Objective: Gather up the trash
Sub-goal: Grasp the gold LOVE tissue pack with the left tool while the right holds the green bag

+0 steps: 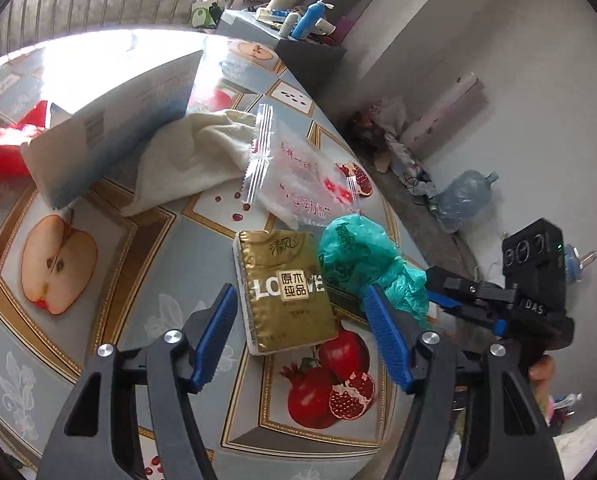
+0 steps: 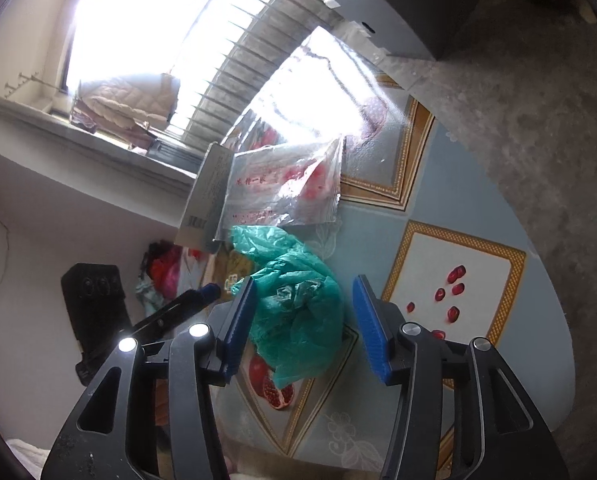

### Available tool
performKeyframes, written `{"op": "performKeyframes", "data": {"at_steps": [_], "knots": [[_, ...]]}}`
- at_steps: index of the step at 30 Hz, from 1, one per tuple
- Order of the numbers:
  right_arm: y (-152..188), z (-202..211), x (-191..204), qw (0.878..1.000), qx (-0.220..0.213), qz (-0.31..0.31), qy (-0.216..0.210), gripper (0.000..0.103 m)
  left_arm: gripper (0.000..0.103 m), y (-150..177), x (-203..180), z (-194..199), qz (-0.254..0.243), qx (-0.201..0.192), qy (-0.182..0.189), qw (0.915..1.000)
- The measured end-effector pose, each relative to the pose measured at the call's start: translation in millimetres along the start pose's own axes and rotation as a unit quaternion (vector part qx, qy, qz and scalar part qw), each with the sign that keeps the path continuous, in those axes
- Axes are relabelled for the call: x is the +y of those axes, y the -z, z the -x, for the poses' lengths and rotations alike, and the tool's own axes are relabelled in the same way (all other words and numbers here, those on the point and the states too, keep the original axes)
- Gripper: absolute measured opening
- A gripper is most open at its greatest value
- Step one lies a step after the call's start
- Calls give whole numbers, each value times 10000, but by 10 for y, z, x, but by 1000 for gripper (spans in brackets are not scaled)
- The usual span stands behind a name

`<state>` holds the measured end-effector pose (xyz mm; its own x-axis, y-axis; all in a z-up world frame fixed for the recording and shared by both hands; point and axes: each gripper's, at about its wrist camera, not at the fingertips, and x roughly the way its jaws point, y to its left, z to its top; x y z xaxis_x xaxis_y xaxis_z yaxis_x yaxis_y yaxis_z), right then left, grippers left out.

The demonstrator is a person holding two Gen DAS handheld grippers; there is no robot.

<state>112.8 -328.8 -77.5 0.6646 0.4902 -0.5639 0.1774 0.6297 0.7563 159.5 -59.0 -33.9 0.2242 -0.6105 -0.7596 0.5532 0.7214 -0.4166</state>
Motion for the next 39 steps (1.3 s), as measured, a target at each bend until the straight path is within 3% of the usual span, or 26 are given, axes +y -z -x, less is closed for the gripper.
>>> {"op": "performKeyframes", "data": {"at_steps": [5,7,11,15,30,35,39], "knots": [[34,-87,78,9993,51,182,335,49,64,67,-242,-172,-431,-90,-749,9962],[45,-82,66,9994,69,162,296,36,64,102,-288,-218,-590,-181,-982,9932],[68,-34,72,9994,83,152,311,28,56,149,-309,-242,-788,-278,-1192,9893],[115,21,60,9992,89,126,374,28,50,208,-217,-207,-619,-184,-1070,9922],[299,173,-2,9988,201,-12,447,28,49,701,-320,23,-506,211,-704,9960],[245,212,41,9990,162,86,400,34,49,707,-328,110,-525,209,-694,9960],[213,221,115,9995,68,169,258,50,57,638,-324,107,-391,180,-578,9974]]}}
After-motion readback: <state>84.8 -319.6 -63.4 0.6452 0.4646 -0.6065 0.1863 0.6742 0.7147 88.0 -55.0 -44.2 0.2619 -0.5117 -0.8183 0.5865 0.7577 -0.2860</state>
